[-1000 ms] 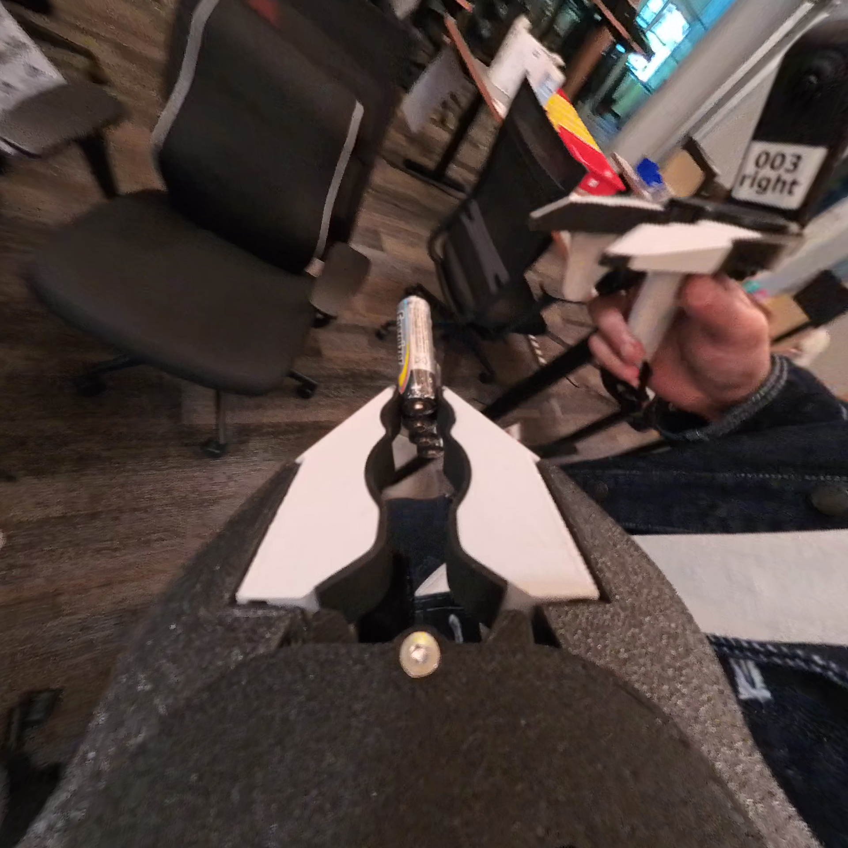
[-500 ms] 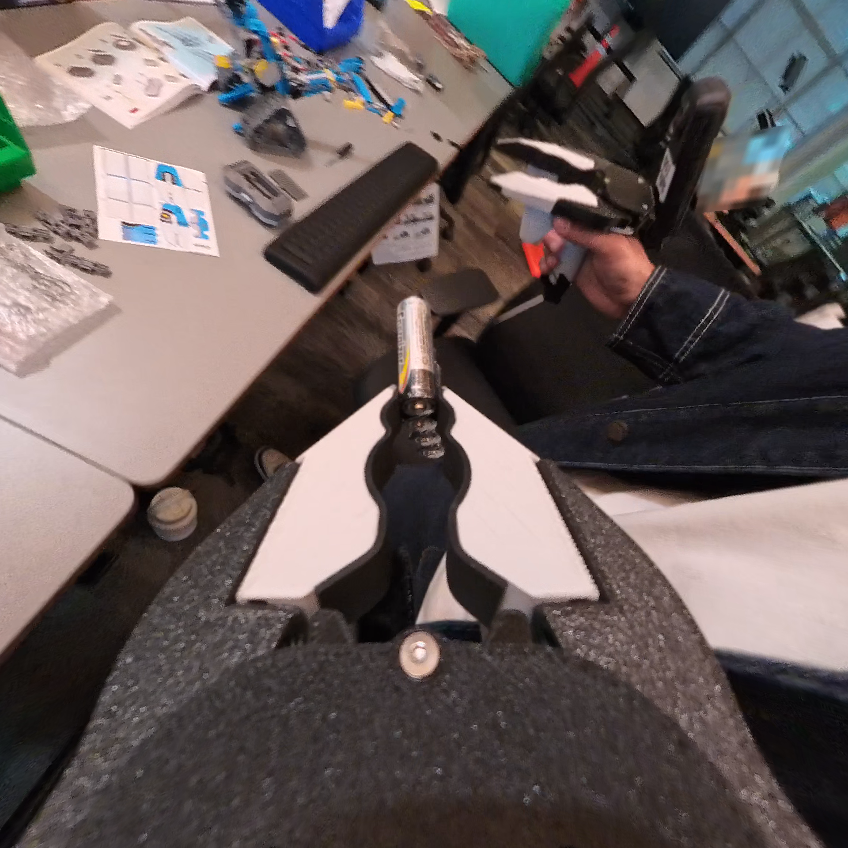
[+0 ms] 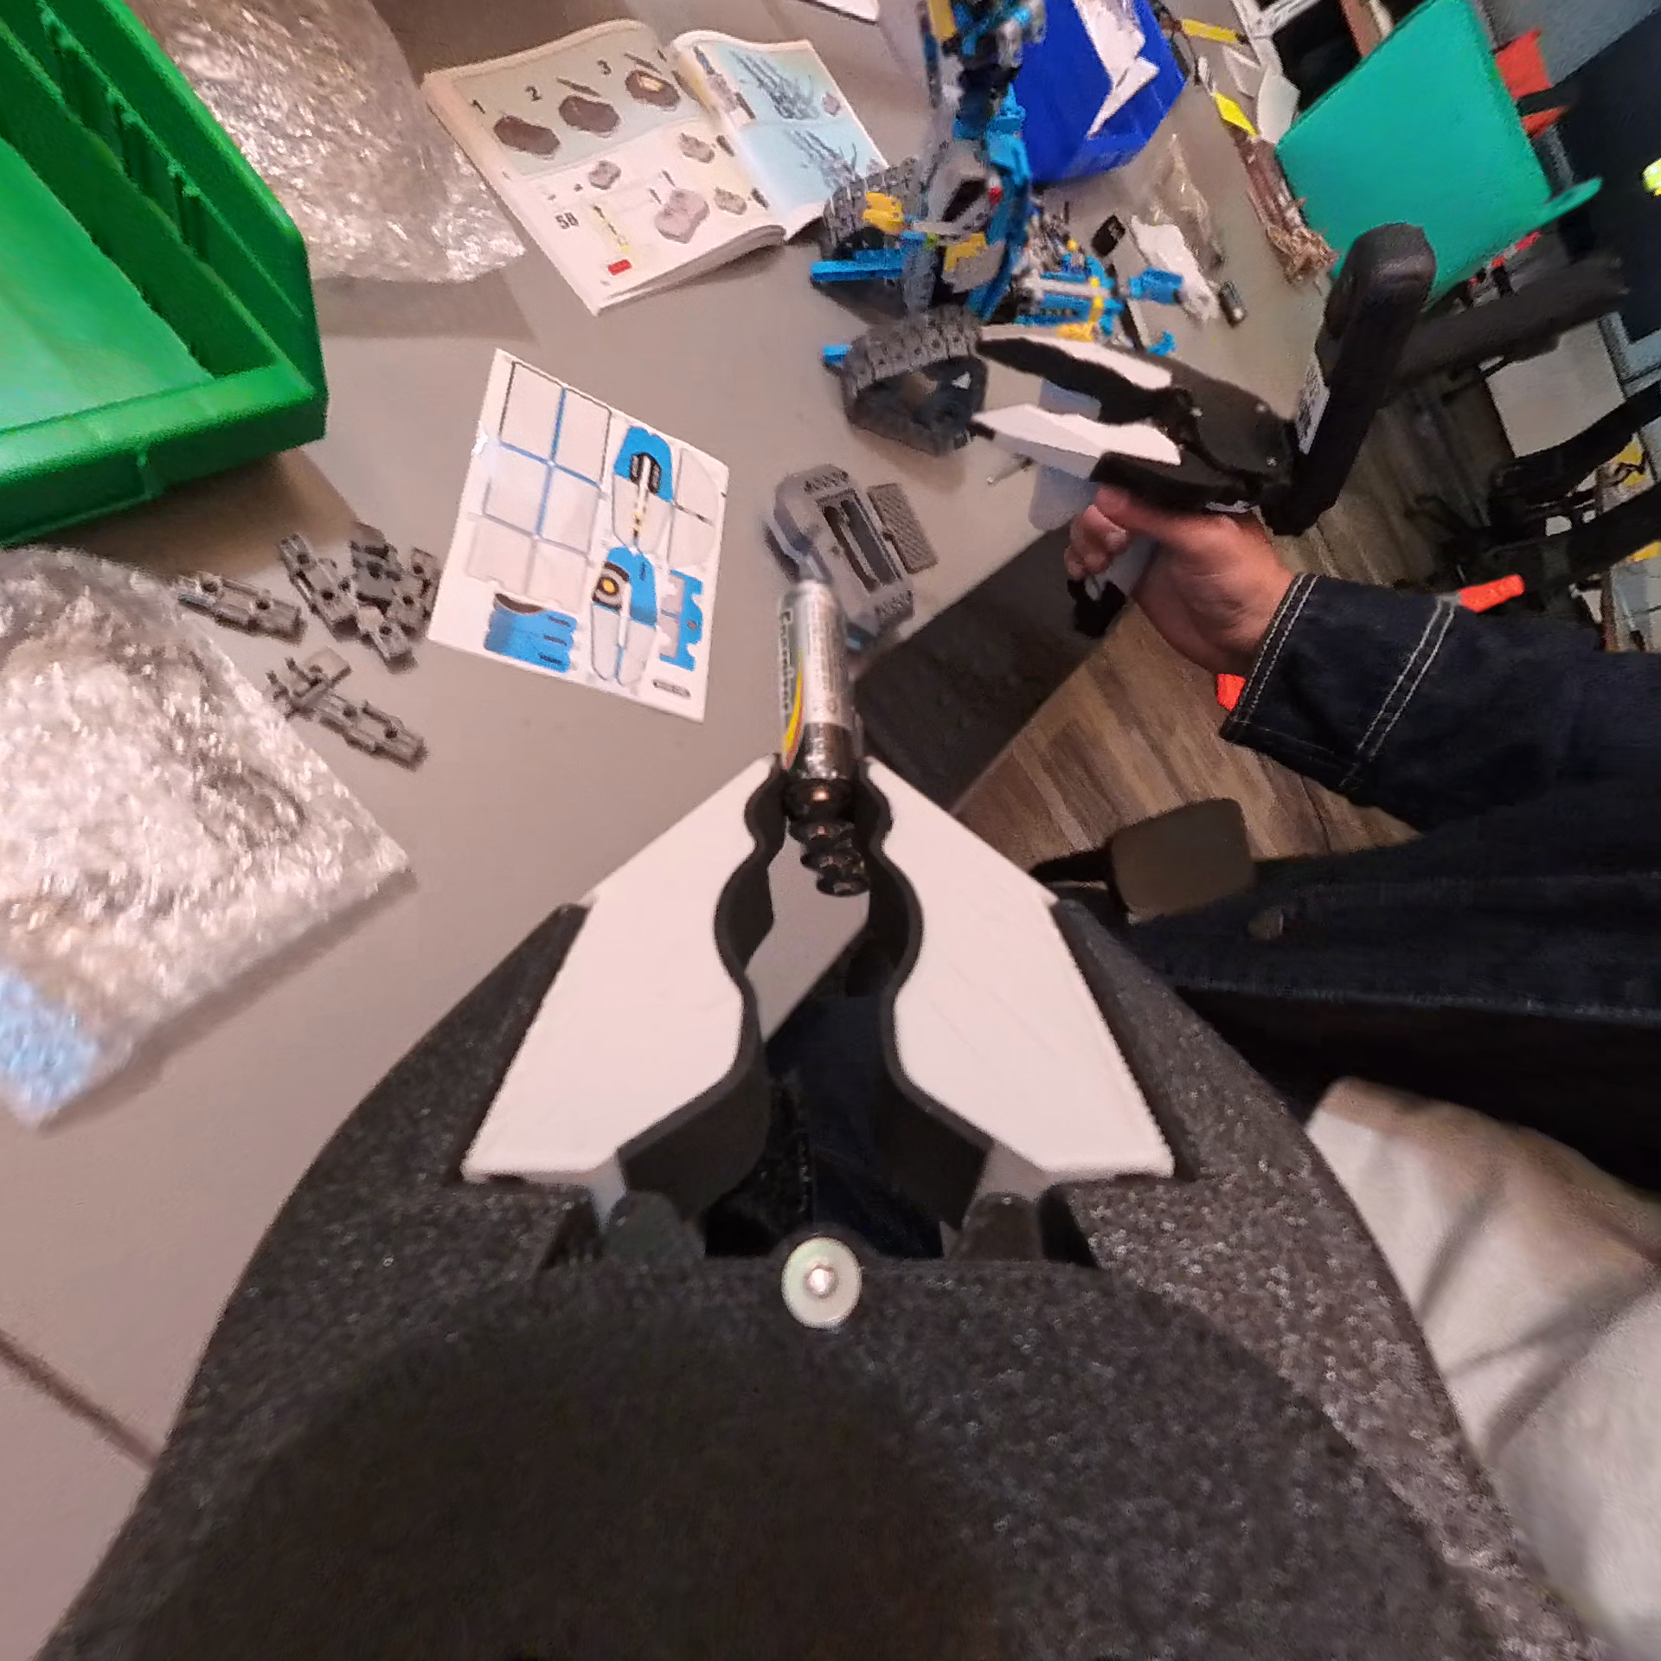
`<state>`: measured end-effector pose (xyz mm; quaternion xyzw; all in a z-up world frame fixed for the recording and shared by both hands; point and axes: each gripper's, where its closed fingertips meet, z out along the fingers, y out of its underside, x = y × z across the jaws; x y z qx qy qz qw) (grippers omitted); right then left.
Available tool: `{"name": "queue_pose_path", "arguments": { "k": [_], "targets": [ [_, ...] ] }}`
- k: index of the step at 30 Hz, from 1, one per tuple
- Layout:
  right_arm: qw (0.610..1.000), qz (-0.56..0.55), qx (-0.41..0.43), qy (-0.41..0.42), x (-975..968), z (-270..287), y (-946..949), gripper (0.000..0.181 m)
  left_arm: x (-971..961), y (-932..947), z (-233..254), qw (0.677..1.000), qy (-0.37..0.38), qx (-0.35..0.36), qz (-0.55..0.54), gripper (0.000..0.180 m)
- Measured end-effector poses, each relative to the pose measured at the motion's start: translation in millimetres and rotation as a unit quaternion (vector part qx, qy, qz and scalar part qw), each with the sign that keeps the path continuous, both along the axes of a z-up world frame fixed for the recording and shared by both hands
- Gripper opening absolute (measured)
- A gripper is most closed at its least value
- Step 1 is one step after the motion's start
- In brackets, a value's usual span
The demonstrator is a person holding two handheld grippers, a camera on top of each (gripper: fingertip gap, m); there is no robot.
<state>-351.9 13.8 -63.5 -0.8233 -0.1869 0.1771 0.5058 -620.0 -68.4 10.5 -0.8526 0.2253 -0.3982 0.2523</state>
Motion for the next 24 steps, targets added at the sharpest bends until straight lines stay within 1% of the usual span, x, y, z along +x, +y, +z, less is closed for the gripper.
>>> {"name": "queue_pose_path", "arguments": {
  "k": [2,4,5,7,9,10,12,15,16,17,18,21,24],
  "targets": [
    [1.000,0.023,0.020,-0.003,-3,-1,21,0.059,16,19,-18,1.000,-0.018,0.010,0.001,0.012],
    [0.998,0.036,0.038,-0.017,-8,-1,47,0.068,35,38,-36,0.999,-0.040,0.019,0.007,0.012],
    [0.998,0.039,0.036,-0.034,-8,-6,61,0.067,42,46,-43,0.999,-0.048,0.021,0.010,0.012],
    [0.997,0.056,0.015,-0.055,-7,-21,74,0.054,57,58,-59,0.998,-0.052,0.027,0.013,0.012],
    [0.995,0.095,-0.019,-0.013,-8,-32,57,0.049,71,60,-73,0.998,-0.041,0.037,-0.006,0.012],
    [0.994,0.102,-0.025,0.020,-5,-34,44,0.050,78,58,-79,0.998,-0.035,0.042,-0.019,0.012],
    [0.992,0.102,-0.043,0.058,11,-44,17,0.052,92,49,-89,0.997,-0.032,0.047,-0.048,0.012],
    [0.987,0.117,-0.057,0.096,32,-62,-21,0.036,119,35,-102,0.995,-0.046,0.036,-0.076,0.012],
    [0.982,0.133,-0.041,0.127,33,-52,-26,0.036,129,30,-105,0.994,-0.054,0.031,-0.086,0.011],
    [0.979,0.143,-0.032,0.141,32,-46,-28,0.031,138,27,-109,0.993,-0.061,0.025,-0.093,0.012],
    [0.977,0.156,-0.037,0.143,30,-48,-31,0.035,145,24,-112,0.993,-0.065,0.020,-0.096,0.012],
    [0.965,0.228,-0.060,0.114,11,-60,-48,0.033,157,24,-131,0.995,-0.052,-0.023,-0.076,0.012],
    [0.965,0.247,-0.037,0.082,6,-62,-56,0.032,159,26,-140,0.996,-0.064,-0.047,-0.047,0.012]
  ]
}}
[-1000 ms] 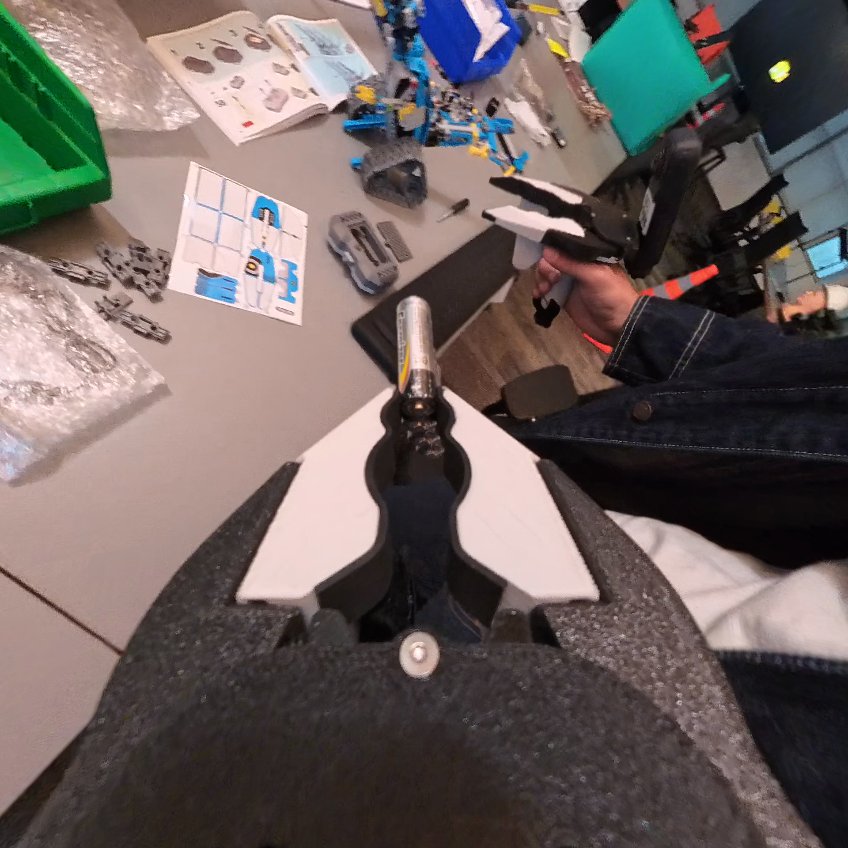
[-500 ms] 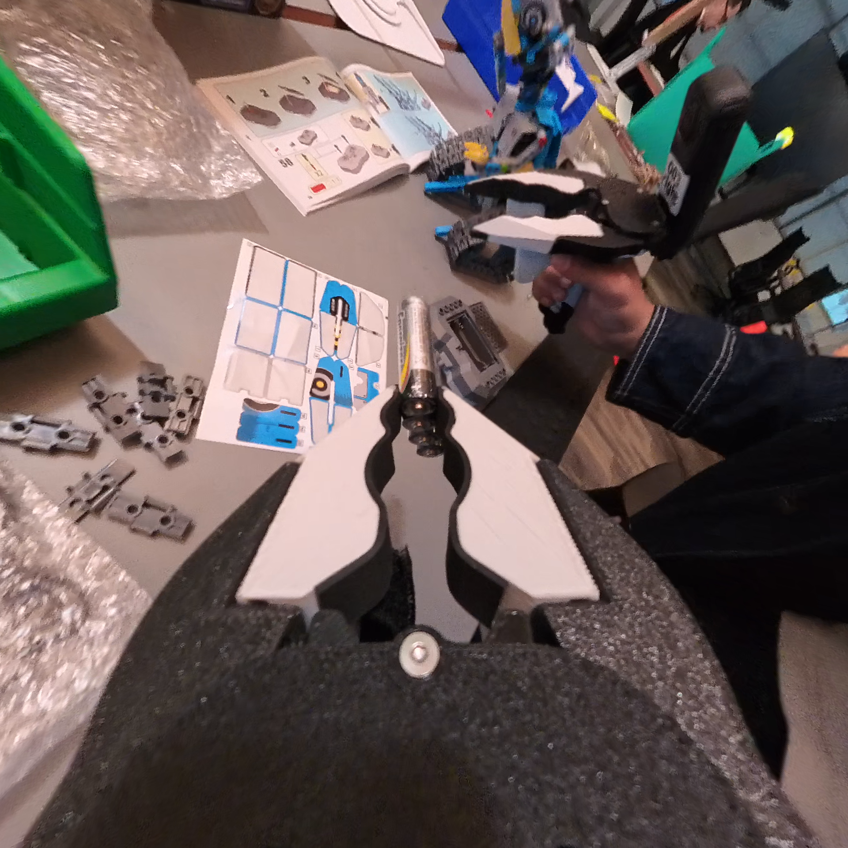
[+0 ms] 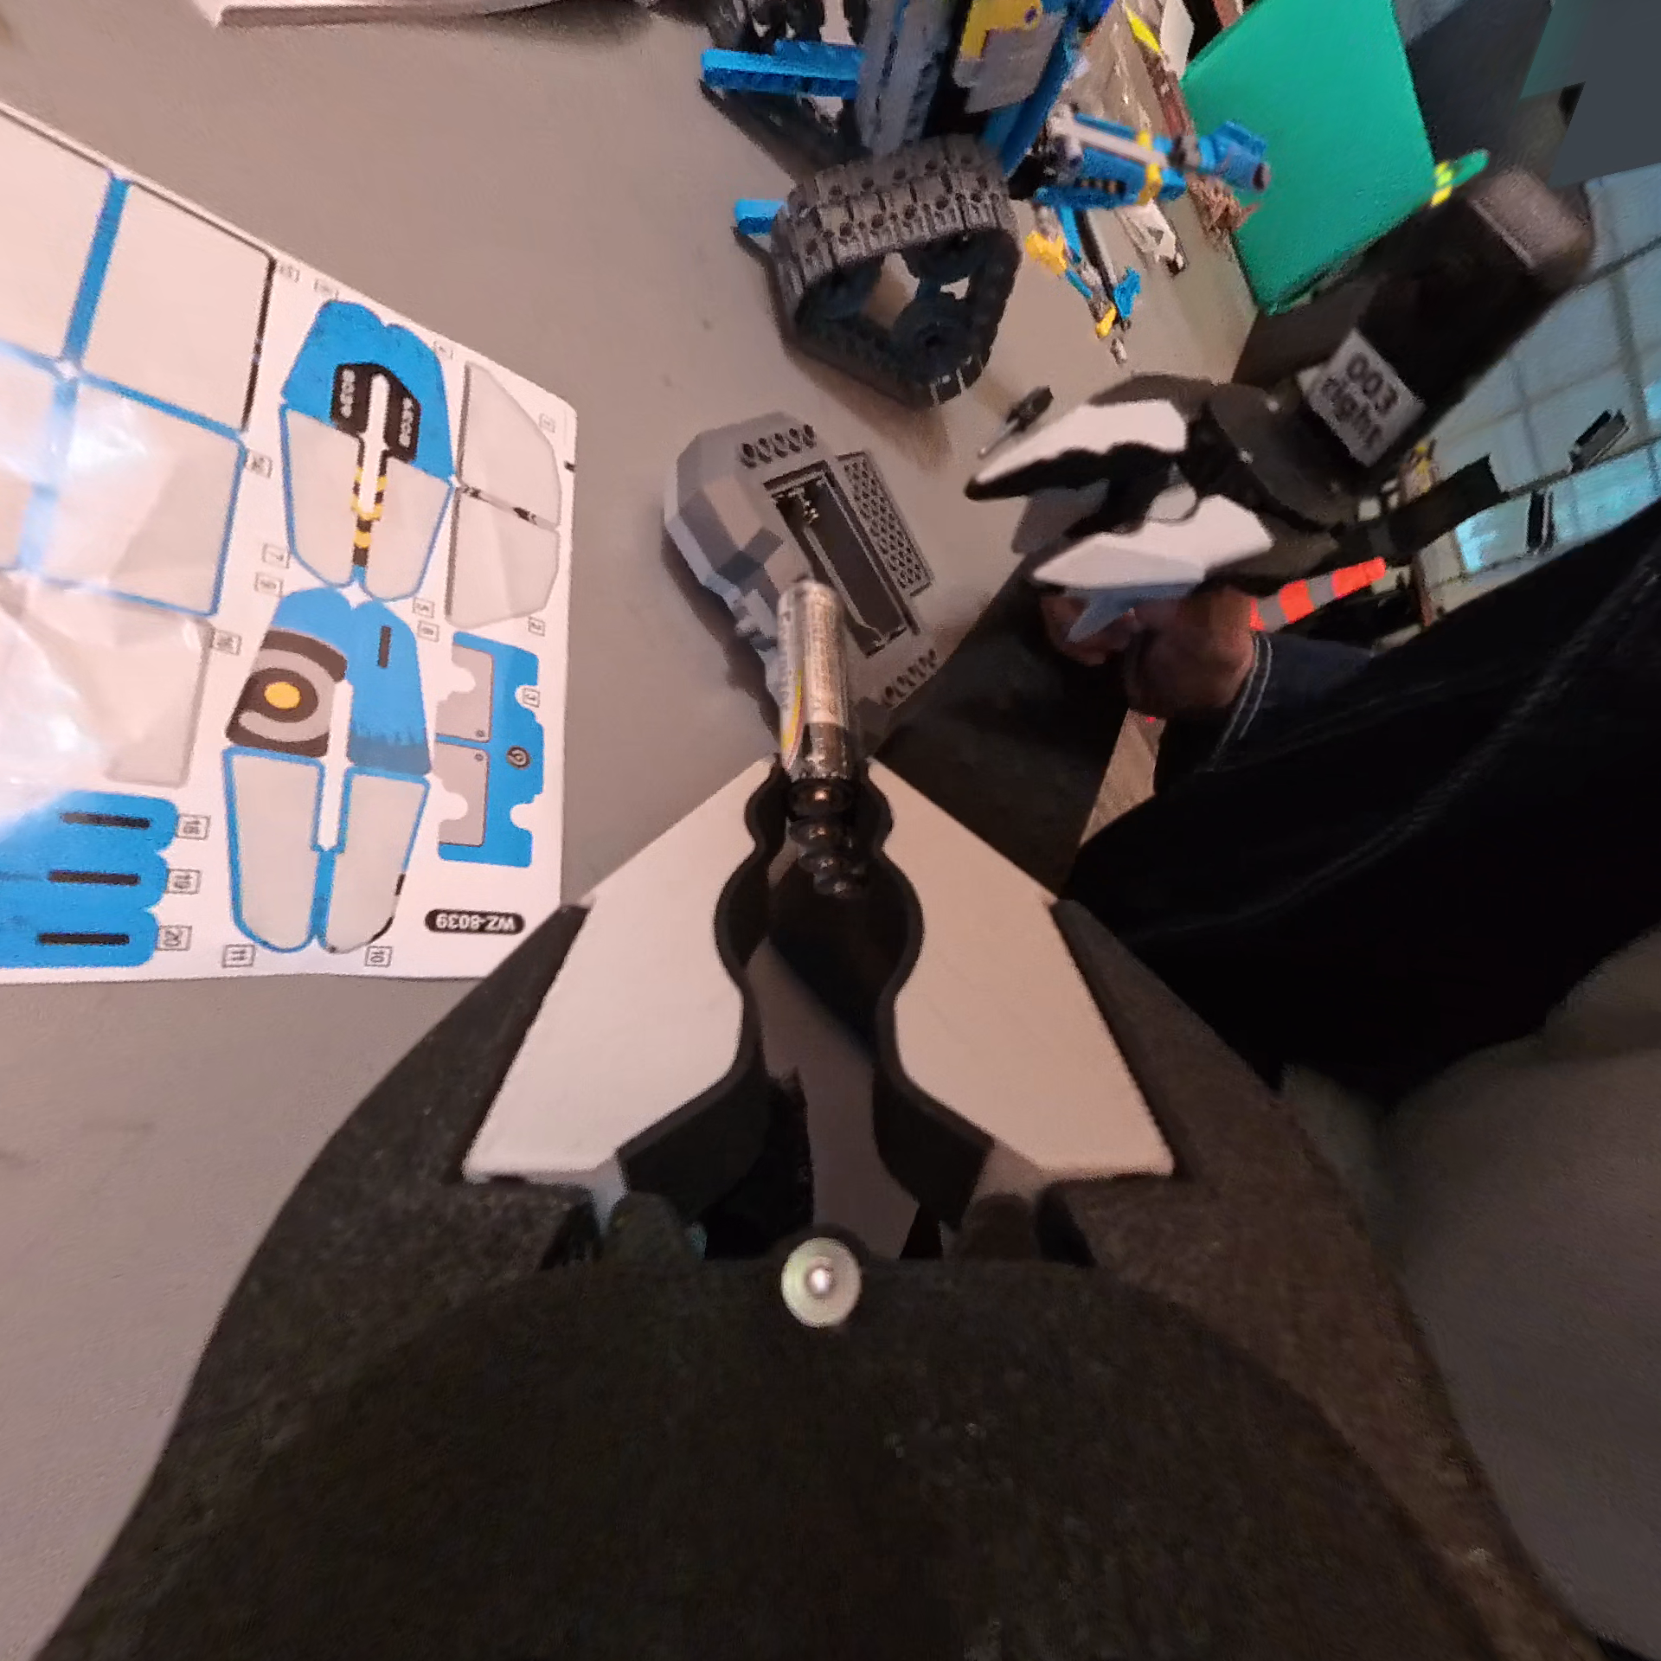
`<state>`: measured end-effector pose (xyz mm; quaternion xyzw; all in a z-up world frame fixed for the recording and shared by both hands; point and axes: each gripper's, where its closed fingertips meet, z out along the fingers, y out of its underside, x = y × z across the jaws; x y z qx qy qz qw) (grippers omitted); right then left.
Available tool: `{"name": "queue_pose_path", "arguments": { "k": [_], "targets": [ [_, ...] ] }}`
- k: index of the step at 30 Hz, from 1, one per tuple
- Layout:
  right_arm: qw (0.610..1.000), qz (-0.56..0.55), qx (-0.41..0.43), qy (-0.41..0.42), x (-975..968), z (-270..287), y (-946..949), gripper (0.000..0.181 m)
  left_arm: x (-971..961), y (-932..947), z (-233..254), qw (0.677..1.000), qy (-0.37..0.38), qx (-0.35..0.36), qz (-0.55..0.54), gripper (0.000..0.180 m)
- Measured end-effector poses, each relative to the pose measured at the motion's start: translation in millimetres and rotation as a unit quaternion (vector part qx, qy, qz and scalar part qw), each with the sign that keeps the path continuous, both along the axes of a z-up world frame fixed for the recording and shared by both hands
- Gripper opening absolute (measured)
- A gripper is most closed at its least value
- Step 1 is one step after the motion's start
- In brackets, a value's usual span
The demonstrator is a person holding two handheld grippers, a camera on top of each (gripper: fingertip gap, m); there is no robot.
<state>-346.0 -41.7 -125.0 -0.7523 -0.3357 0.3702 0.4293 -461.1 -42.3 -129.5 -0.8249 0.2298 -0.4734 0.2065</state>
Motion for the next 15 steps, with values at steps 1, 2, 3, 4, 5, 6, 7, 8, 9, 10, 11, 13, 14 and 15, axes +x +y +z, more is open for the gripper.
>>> {"name": "queue_pose_path", "arguments": {
  "k": [1,2,3,4,5,6,7,8,9,10,11,13,14,15],
  "targets": [
    [1.000,0.003,0.013,-0.008,-1,0,-2,0.031,-1,1,-1,1.000,-0.007,-0.001,0.010,0.012],
    [1.000,0.004,0.023,-0.012,-1,0,-3,0.030,-2,2,0,1.000,-0.015,0.003,0.019,0.012],
    [0.999,0.006,0.034,-0.014,-2,1,-4,0.031,-4,3,3,0.999,-0.022,0.013,0.027,0.012],
    [0.999,0.009,0.047,-0.015,-3,3,-6,0.032,-7,2,7,0.999,-0.028,0.026,0.032,0.012],
    [0.998,0.013,0.059,-0.013,-3,5,-9,0.033,-9,0,12,0.998,-0.034,0.040,0.036,0.012],
    [0.998,0.016,0.065,-0.006,-3,8,-10,0.035,-11,-4,16,0.997,-0.041,0.050,0.040,0.012],
    [0.998,0.018,0.065,0.004,-2,10,-11,0.038,-12,-8,20,0.996,-0.051,0.058,0.047,0.011],
    [0.998,0.018,0.064,0.015,-1,13,-11,0.041,-12,-14,24,0.994,-0.063,0.064,0.058,0.011],
    [0.997,0.020,0.063,0.029,0,17,-12,0.045,-12,-20,28,0.992,-0.076,0.067,0.072,0.011],
    [0.997,0.023,0.068,0.042,1,21,-13,0.047,-10,-28,34,0.990,-0.089,0.071,0.089,0.011],
    [0.995,0.027,0.079,0.049,0,25,-16,0.048,-6,-38,40,0.986,-0.102,0.079,0.104,0.011],
    [0.991,0.048,0.101,0.069,-2,35,-26,0.058,8,-65,53,0.978,-0.133,0.091,0.130,0.011],
    [0.987,0.071,0.113,0.085,-6,41,-36,0.061,18,-82,60,0.974,-0.150,0.093,0.142,0.011],
    [0.982,0.102,0.124,0.102,-10,48,-47,0.063,29,-101,65,0.970,-0.165,0.095,0.154,0.012]
  ]
}}
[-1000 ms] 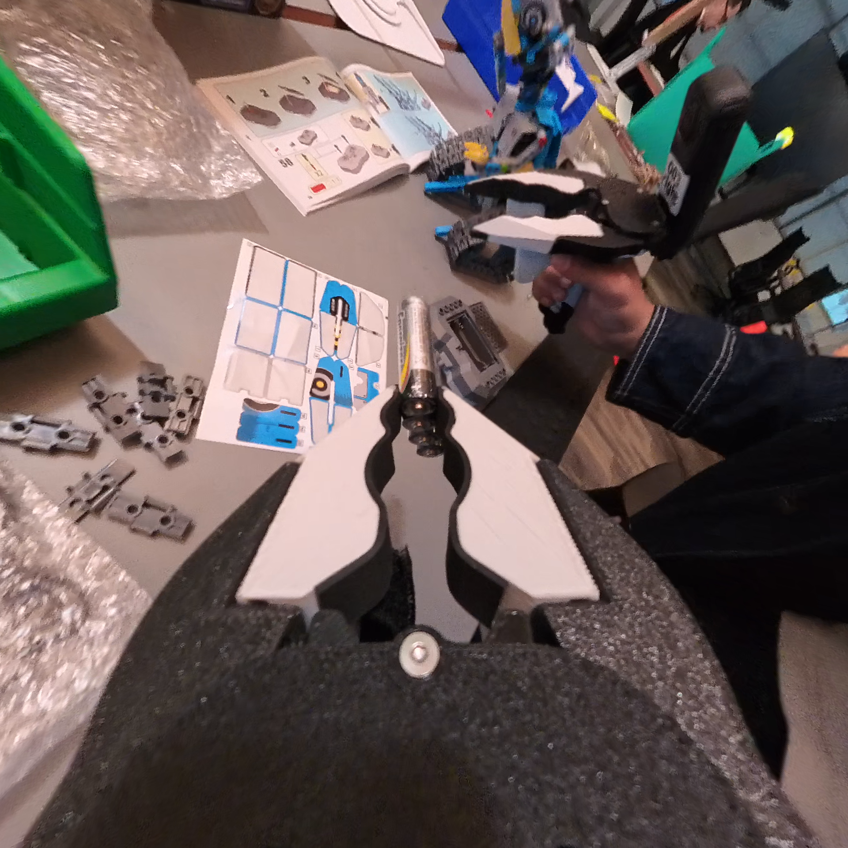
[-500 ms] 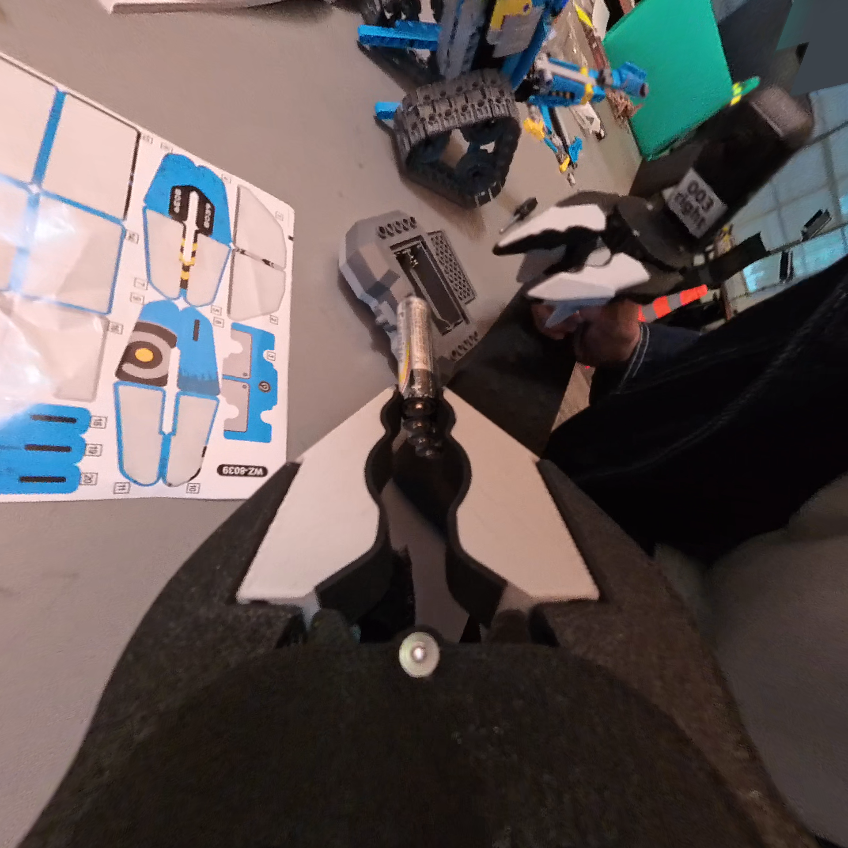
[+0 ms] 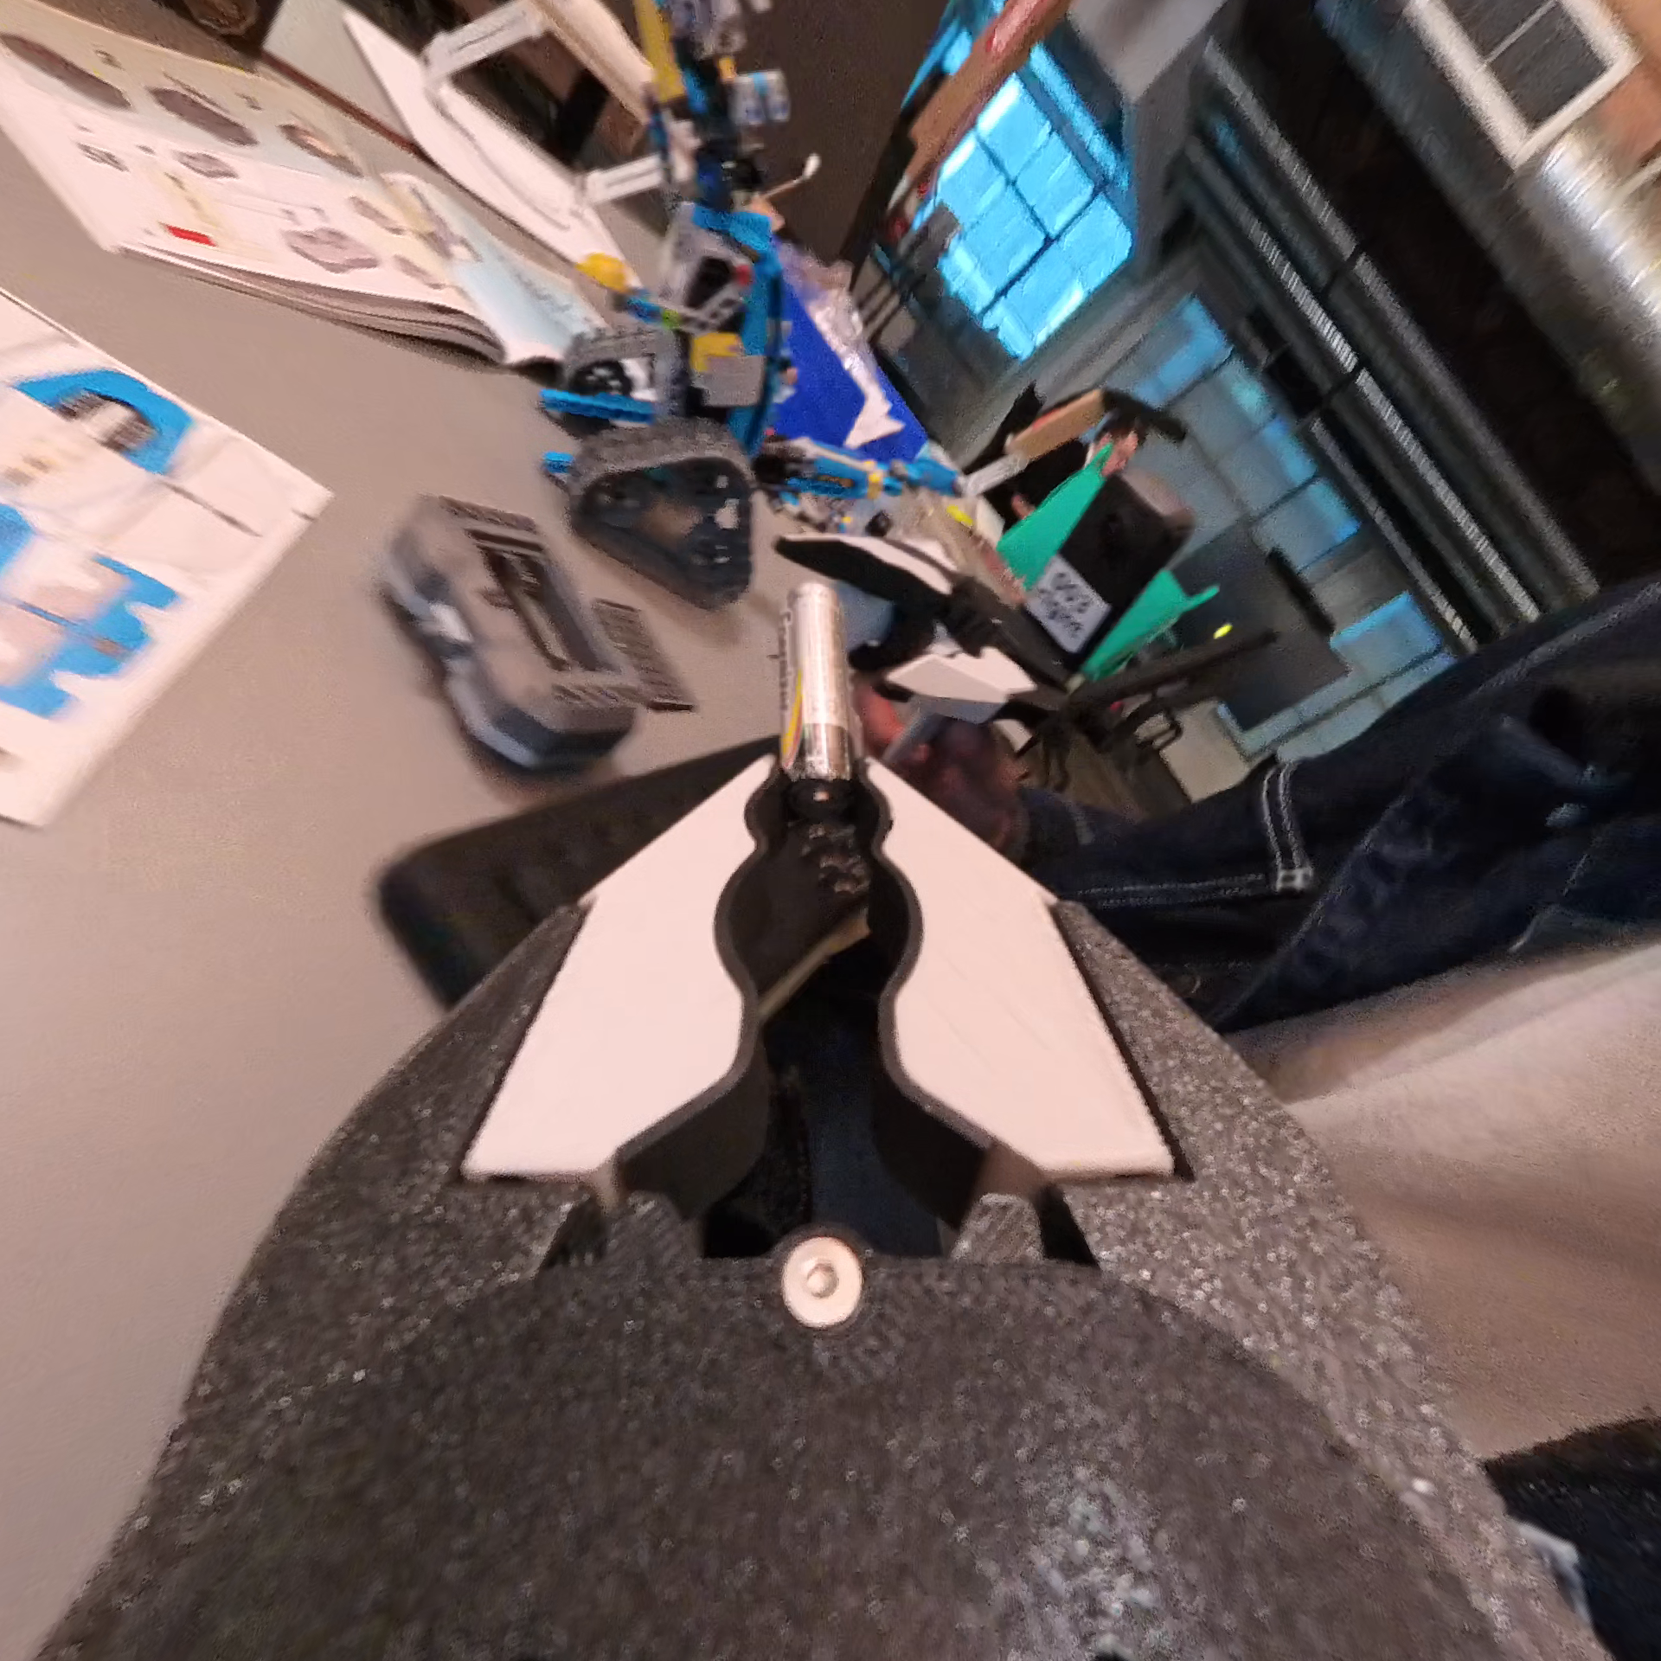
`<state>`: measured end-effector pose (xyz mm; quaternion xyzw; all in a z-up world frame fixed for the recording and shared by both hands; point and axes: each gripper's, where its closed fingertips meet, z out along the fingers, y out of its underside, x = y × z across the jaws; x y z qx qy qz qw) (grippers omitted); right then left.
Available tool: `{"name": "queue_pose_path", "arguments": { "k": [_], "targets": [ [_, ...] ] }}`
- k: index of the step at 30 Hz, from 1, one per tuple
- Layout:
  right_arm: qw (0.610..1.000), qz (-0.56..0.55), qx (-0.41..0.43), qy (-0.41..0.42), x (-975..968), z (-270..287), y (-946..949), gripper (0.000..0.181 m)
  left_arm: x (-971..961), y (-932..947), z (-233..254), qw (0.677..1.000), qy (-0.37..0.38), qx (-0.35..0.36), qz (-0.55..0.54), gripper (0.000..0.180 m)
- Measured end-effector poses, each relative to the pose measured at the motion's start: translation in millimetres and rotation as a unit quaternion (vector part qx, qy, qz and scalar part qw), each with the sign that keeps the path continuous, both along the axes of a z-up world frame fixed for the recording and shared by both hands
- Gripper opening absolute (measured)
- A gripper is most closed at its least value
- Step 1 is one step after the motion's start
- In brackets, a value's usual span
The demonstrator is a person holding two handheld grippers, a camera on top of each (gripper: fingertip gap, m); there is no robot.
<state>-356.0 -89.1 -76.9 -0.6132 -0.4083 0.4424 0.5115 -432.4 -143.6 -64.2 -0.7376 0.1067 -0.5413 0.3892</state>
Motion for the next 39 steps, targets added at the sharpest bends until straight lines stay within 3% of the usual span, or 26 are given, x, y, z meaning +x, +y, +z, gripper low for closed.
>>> {"name": "queue_pose_path", "arguments": {
  "k": [4,7,8,10,12,16,22,24,27,29,34,36,39],
  "targets": [
    [0.977,0.186,0.025,0.100,-4,39,-76,0.067,51,-91,23,0.999,-0.028,0.034,0.019,0.012],
    [0.947,0.290,-0.051,0.126,23,70,-162,0.066,82,-150,46,0.997,-0.042,0.064,0.032,0.012],
    [0.943,0.308,-0.072,0.101,33,72,-192,0.057,90,-165,55,0.995,-0.053,0.070,0.038,0.012],
    [0.950,0.302,-0.076,0.028,49,62,-241,0.060,109,-192,69,0.994,-0.072,0.079,0.032,0.011],
    [0.962,0.260,-0.078,0.019,62,58,-265,0.051,129,-215,80,0.992,-0.078,0.096,0.012,0.012],
    [0.951,0.262,-0.129,0.105,82,75,-305,0.041,156,-245,85,0.991,-0.062,0.119,-0.008,0.012],
    [0.946,0.232,-0.166,0.157,87,77,-308,0.035,155,-241,70,0.990,-0.076,0.122,0.004,0.011],
    [0.945,0.217,-0.191,0.152,82,68,-292,0.016,152,-229,64,0.988,-0.083,0.129,0.006,0.012],
    [0.950,0.206,-0.208,0.104,79,50,-258,0.014,150,-197,48,0.988,-0.032,0.148,0.012,0.012],
    [0.972,0.164,-0.164,0.033,76,35,-225,0.013,148,-167,35,0.982,0.047,0.182,0.022,0.013],
    [0.995,0.063,-0.066,-0.036,73,31,-145,0.013,143,-94,25,0.920,0.229,0.304,0.094,0.016],
    [0.998,-0.002,-0.035,-0.060,74,25,-116,0.011,140,-66,15,0.892,0.290,0.316,0.144,0.015],
    [0.981,-0.119,0.090,-0.122,78,25,-87,0.012,141,-36,-2,0.903,0.283,0.263,0.190,0.014]
  ]
}}
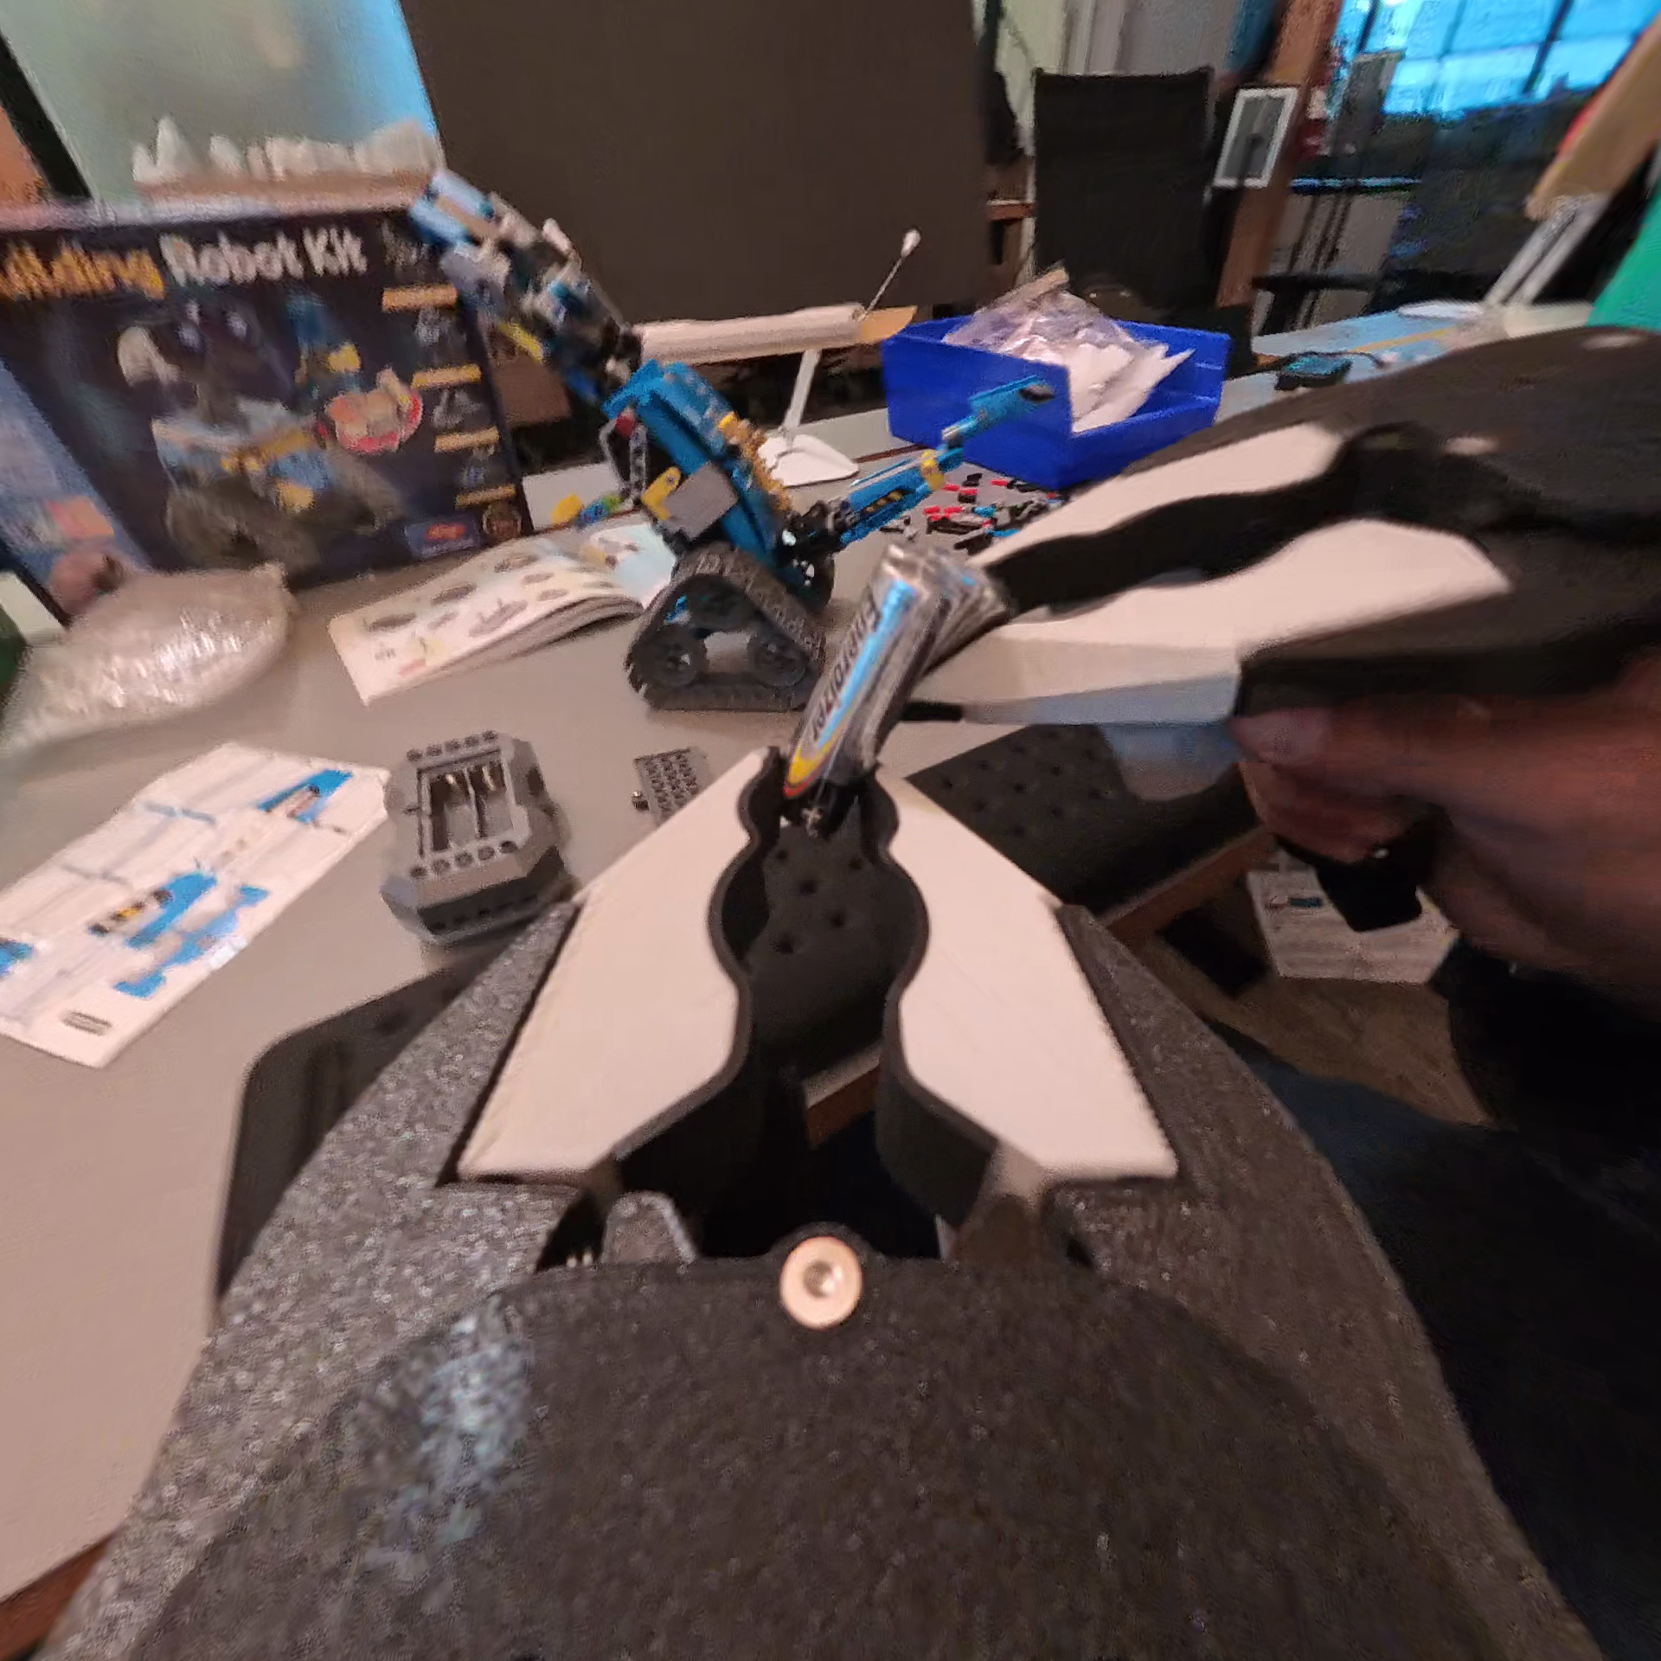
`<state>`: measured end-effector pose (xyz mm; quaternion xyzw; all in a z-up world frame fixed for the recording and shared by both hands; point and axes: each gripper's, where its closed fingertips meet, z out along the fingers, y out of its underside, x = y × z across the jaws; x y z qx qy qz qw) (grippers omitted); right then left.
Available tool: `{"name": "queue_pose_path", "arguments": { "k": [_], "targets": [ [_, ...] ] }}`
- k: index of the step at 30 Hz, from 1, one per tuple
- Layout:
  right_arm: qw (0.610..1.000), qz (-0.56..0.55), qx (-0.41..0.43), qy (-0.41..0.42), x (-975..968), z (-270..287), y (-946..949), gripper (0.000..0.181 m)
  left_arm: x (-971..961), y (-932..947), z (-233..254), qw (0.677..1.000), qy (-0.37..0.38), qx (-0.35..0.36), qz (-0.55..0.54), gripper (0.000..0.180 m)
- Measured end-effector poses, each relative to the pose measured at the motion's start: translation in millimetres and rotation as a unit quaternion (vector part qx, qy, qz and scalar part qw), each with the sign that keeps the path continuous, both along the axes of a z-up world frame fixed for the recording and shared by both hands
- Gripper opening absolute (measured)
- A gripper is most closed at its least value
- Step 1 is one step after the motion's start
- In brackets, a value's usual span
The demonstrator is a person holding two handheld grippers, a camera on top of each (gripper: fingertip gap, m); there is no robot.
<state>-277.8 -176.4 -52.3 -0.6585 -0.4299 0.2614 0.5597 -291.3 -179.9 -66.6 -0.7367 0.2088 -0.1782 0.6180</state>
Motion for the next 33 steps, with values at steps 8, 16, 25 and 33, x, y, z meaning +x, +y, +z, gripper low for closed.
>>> {"name": "queue_pose_path", "arguments": {
  "k": [8,16,25,33],
  "targets": [
    [0.992,0.017,-0.019,-0.121,4,-40,17,0.012,-2,16,-47,0.987,0.004,-0.137,-0.079,0.015],
    [0.974,0.050,-0.110,-0.190,11,-73,11,0.012,13,9,-61,0.968,-0.013,-0.166,-0.189,0.018],
    [0.981,-0.023,0.057,-0.185,-2,-84,25,0.013,3,22,-80,0.946,-0.138,-0.267,-0.124,0.013],
    [0.924,-0.107,0.234,-0.284,-6,-77,29,0.013,3,27,-85,0.954,-0.097,-0.274,-0.069,0.011]
  ]
}}
